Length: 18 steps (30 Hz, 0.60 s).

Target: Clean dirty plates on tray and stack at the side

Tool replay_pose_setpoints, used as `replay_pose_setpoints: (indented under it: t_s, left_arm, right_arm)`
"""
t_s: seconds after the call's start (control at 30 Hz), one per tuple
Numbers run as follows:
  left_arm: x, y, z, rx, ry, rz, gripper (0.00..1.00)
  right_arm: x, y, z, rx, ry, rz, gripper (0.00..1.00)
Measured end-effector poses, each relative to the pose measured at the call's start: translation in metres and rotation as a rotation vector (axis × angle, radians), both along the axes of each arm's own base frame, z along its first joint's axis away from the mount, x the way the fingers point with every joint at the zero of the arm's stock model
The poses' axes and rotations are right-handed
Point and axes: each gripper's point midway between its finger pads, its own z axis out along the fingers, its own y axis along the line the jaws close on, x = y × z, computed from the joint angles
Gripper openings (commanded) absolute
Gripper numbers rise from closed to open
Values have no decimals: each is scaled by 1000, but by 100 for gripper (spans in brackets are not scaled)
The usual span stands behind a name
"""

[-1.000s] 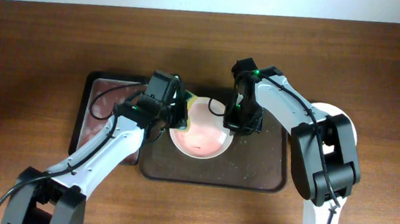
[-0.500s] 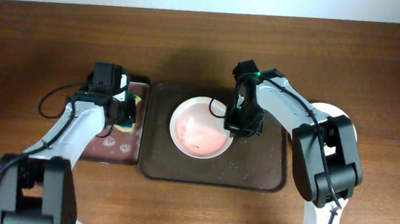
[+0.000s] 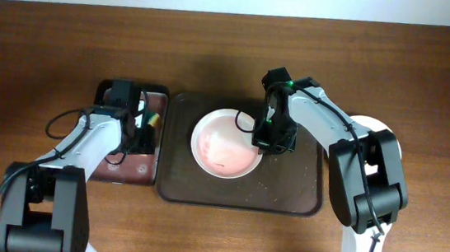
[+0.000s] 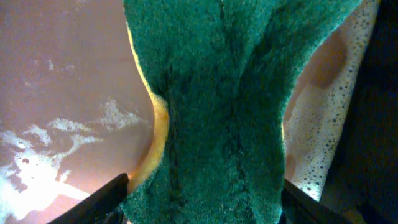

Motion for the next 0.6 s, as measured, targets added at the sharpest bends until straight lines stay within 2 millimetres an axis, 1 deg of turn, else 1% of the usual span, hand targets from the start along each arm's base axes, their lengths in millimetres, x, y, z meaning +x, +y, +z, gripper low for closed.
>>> replay_pose_setpoints:
  t_s: [0.03, 0.07, 0.1, 0.27, 0.3, 0.33, 0.37, 0.43, 0.53, 0.6]
  left_arm:
    - [0, 0, 0, 0, -3, -2, 21]
    - [1, 0, -3, -1, -11, -1, 7]
    - [1, -1, -5, -4, -18, 0, 0]
    - [0, -1, -7, -5, -18, 1, 0]
    - [0, -1, -7, -6, -18, 3, 26]
    - [-1, -1, -7, -6, -18, 4, 49]
    - [-2, -1, -7, -5, -13, 5, 63]
    - [-4, 0, 3, -4, -25, 17, 66]
    - [9, 0, 34, -12, -139, 18, 74]
    - [16, -1, 38, -15, -169, 19, 74]
  right_arm:
    - [0, 0, 0, 0, 0, 1, 4]
    - [0, 0, 0, 0, 0, 1, 4]
    - [0, 0, 0, 0, 0, 1, 4]
    - [0, 0, 0, 0, 1, 1, 4]
    - [0, 0, 0, 0, 1, 1, 4]
    - [0, 0, 0, 0, 1, 0, 4]
    - [0, 0, 0, 0, 1, 1, 4]
    - [0, 0, 0, 0, 1, 1, 4]
    - [0, 0, 0, 0, 1, 1, 4]
    - [0, 0, 0, 0, 2, 1, 4]
